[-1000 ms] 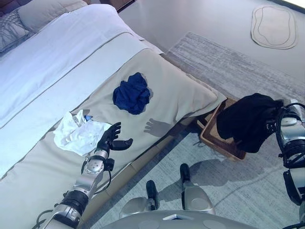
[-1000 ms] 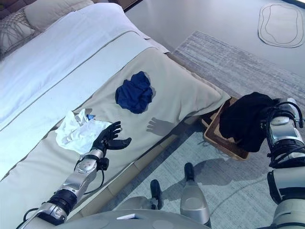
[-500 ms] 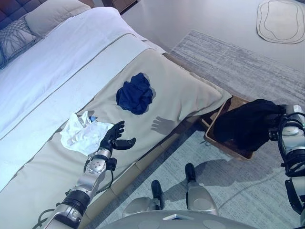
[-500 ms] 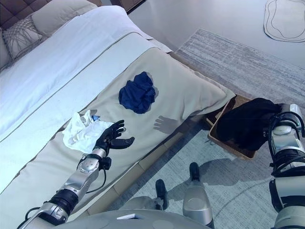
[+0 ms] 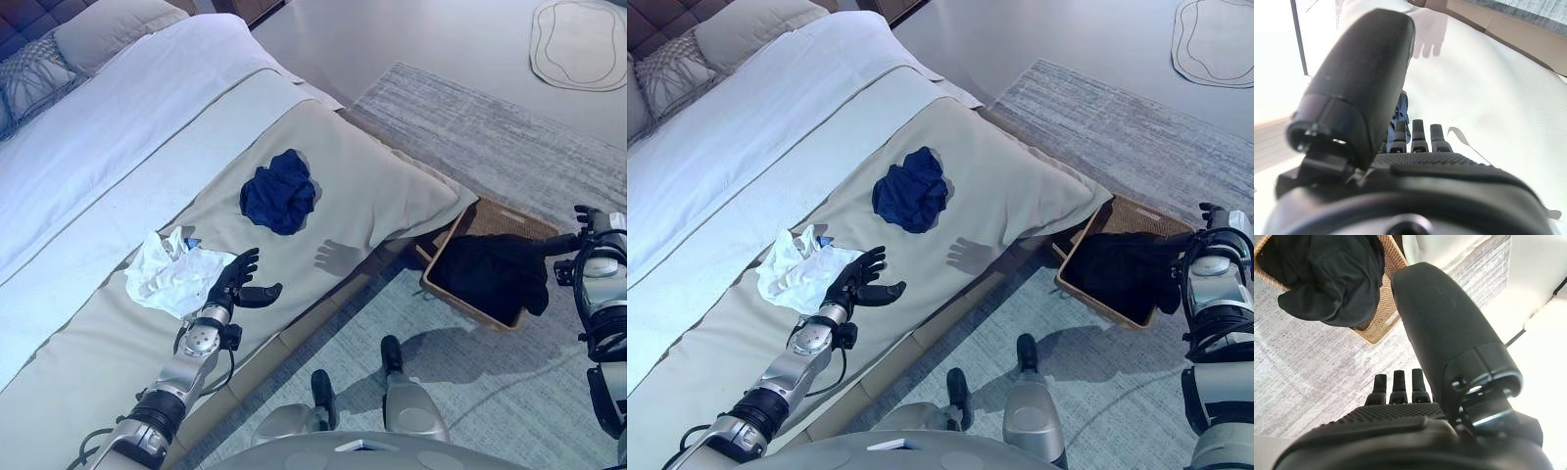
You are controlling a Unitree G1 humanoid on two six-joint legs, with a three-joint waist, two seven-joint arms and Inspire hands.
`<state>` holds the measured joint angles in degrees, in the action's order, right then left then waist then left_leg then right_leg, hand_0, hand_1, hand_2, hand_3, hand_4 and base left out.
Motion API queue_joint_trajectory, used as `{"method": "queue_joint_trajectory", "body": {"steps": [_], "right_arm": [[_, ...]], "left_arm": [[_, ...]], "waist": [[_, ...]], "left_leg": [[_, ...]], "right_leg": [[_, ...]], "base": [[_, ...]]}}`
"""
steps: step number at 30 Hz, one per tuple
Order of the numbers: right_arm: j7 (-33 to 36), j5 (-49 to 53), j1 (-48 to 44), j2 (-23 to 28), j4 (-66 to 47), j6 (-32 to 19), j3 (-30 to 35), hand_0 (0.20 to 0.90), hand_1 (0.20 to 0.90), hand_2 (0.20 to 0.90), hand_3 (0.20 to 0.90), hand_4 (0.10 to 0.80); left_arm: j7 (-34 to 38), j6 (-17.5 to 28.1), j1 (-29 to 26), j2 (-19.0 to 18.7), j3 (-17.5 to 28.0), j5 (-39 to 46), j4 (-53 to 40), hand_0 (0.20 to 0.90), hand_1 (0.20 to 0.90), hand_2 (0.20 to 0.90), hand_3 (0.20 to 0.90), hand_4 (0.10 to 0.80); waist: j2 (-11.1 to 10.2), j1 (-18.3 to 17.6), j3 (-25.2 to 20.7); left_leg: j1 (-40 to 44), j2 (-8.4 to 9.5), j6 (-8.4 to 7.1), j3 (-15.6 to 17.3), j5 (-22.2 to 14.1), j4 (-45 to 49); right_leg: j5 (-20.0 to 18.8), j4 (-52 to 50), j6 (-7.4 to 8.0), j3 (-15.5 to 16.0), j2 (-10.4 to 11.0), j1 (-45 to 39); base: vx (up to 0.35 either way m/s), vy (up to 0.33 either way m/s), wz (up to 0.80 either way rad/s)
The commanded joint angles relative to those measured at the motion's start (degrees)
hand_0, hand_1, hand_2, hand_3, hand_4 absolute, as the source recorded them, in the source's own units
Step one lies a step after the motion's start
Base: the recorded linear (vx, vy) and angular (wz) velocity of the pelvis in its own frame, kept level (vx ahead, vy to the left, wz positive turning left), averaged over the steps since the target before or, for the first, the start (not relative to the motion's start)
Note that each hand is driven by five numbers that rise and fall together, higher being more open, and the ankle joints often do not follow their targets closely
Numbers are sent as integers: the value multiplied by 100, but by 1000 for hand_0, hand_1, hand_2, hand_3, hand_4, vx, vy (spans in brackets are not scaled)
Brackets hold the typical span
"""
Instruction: Pick up the clothes from the bed and place them into the basket
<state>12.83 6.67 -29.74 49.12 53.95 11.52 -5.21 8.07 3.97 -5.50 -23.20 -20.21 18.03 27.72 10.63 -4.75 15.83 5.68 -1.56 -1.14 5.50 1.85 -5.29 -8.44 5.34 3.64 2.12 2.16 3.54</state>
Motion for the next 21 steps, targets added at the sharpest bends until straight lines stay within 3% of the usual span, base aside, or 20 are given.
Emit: {"method": "queue_joint_trajectory", "body": {"steps": [1,21], "right_arm": [[195,-226,-315,216,-227,-468,-54,900,900,900,900,800],[32,53,-354,39,-1520,-749,-265,900,900,900,900,800]], "left_arm": [[69,493,-108,-328,34,-18,-207,900,900,900,900,800],[354,255,-50,-332,170,1,-463,900,900,900,900,800]], "waist": [[-581,51,-501],[-897,373,-449]], "left_leg": [[10,148,-53,205,-411,261],[-52,189,-46,-229,-431,431]], "right_leg": [[392,-89,23,-240,45,-421],[472,-176,-51,14,154,-587]], "base": [[0,0,0],[-6,-7,5]]}}
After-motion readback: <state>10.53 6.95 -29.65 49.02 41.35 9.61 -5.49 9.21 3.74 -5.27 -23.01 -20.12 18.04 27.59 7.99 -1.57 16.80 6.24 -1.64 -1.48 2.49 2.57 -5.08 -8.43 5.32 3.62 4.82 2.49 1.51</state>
